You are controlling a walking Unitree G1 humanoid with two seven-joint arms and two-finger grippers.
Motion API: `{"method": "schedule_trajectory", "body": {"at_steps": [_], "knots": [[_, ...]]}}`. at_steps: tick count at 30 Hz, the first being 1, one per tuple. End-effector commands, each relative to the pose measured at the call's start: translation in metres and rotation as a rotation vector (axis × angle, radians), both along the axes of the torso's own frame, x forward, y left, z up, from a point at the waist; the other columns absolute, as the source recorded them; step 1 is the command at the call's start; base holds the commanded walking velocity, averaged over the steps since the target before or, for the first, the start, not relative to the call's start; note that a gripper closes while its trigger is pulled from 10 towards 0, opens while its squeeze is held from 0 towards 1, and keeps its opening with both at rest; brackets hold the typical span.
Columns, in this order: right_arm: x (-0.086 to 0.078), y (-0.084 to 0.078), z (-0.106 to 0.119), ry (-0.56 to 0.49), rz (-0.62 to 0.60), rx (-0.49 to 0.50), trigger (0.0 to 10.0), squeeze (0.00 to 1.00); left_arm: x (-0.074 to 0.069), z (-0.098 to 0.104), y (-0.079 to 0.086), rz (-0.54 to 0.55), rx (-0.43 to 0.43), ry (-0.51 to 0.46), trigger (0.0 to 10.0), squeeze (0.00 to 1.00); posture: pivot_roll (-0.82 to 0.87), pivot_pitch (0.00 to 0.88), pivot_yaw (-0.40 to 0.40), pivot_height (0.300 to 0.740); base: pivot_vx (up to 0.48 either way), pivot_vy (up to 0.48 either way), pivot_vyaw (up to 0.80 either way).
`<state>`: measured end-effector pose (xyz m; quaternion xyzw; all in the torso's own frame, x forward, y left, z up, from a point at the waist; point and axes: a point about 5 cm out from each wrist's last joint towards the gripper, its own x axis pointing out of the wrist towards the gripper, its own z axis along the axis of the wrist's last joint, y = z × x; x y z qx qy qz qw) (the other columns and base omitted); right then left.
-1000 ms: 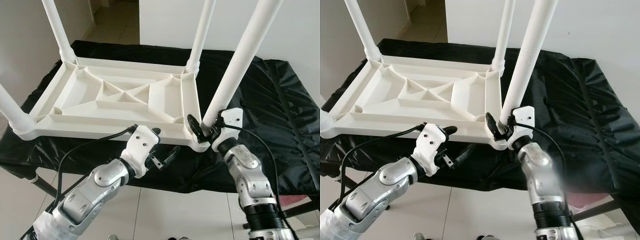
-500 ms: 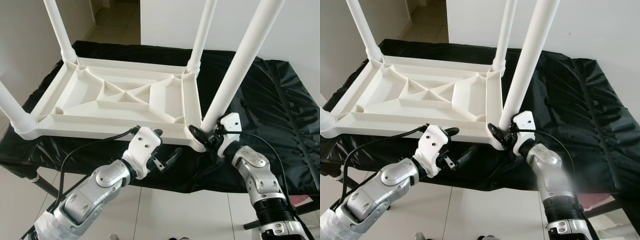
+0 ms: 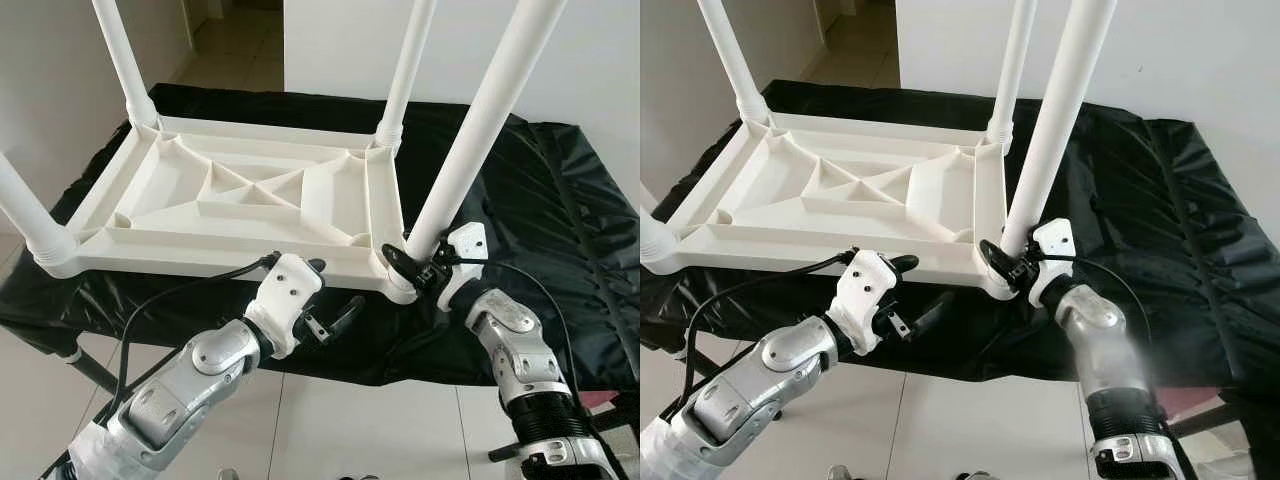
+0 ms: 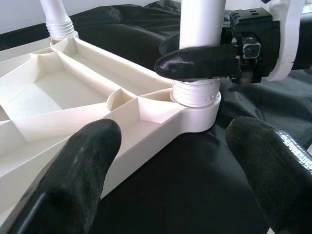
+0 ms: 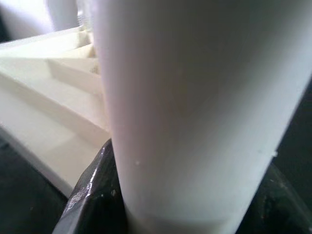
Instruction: Building children table
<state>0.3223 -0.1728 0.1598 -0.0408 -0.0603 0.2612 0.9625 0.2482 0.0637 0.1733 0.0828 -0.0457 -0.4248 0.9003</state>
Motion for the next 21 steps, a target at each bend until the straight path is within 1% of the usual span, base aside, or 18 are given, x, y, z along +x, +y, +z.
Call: {"method": "schedule_trajectory", "body": {"at_steps": [1,4,7,8,10,11,13,14,15,16,20,21], "knots": [[0.000,-0.003,-0.010,0.064,-0.076,0.011,10.0,0.00,-0.009,-0.005,-0.006,-0.197,0.047,0.024,10.0,0.00,0.00,0.111,-0.009,0.740,0.000,0.000,0.00],[0.000,0.000,-0.010,0.075,-0.100,0.021,10.0,0.00,-0.009,-0.005,-0.005,-0.197,0.047,0.024,10.0,0.00,0.00,0.111,-0.009,0.740,0.000,0.000,0.00],[0.000,0.011,-0.007,0.094,-0.175,0.065,10.0,0.00,-0.009,-0.005,-0.006,-0.197,0.046,0.026,10.0,0.00,0.00,0.111,-0.009,0.740,0.000,0.000,0.00],[0.000,0.011,-0.007,0.094,-0.175,0.065,10.0,0.00,-0.009,-0.005,-0.006,-0.197,0.046,0.026,10.0,0.00,0.00,0.111,-0.009,0.740,0.000,0.000,0.00],[0.001,0.013,-0.006,0.116,-0.245,0.101,10.0,0.00,-0.010,-0.006,-0.006,-0.199,0.046,0.028,10.0,0.00,0.00,0.111,-0.011,0.740,0.000,0.000,0.00],[0.001,0.013,-0.006,0.116,-0.245,0.101,10.0,0.00,-0.010,-0.006,-0.006,-0.199,0.046,0.028,10.0,0.00,0.00,0.111,-0.011,0.740,0.000,0.000,0.00],[0.000,0.016,-0.005,0.126,-0.325,0.106,10.0,0.00,-0.010,-0.006,-0.006,-0.200,0.045,0.030,10.0,0.00,0.00,0.111,-0.015,0.740,0.000,0.000,0.00],[0.000,0.016,-0.005,0.126,-0.325,0.106,10.0,0.00,-0.010,-0.006,-0.006,-0.200,0.045,0.030,10.0,0.00,0.00,0.111,-0.015,0.740,0.000,0.000,0.00],[-0.003,0.021,-0.007,0.135,-0.410,0.142,10.0,0.00,-0.011,-0.006,-0.006,-0.200,0.045,0.031,10.0,0.00,0.00,0.110,-0.015,0.740,0.000,0.000,0.00],[-0.003,0.021,-0.007,0.135,-0.410,0.142,10.0,0.00,-0.011,-0.006,-0.006,-0.200,0.045,0.031,10.0,0.00,0.00,0.110,-0.015,0.740,0.000,0.000,0.00],[-0.011,0.036,-0.010,0.156,-0.570,0.191,10.0,0.00,-0.012,-0.007,-0.007,-0.204,0.046,0.033,10.0,0.00,0.01,0.107,-0.020,0.740,0.000,0.000,0.00],[-0.013,0.039,-0.010,0.164,-0.589,0.204,10.0,0.00,-0.013,-0.007,-0.007,-0.205,0.048,0.033,10.0,0.00,0.01,0.107,-0.020,0.740,0.000,0.000,0.00]]}}
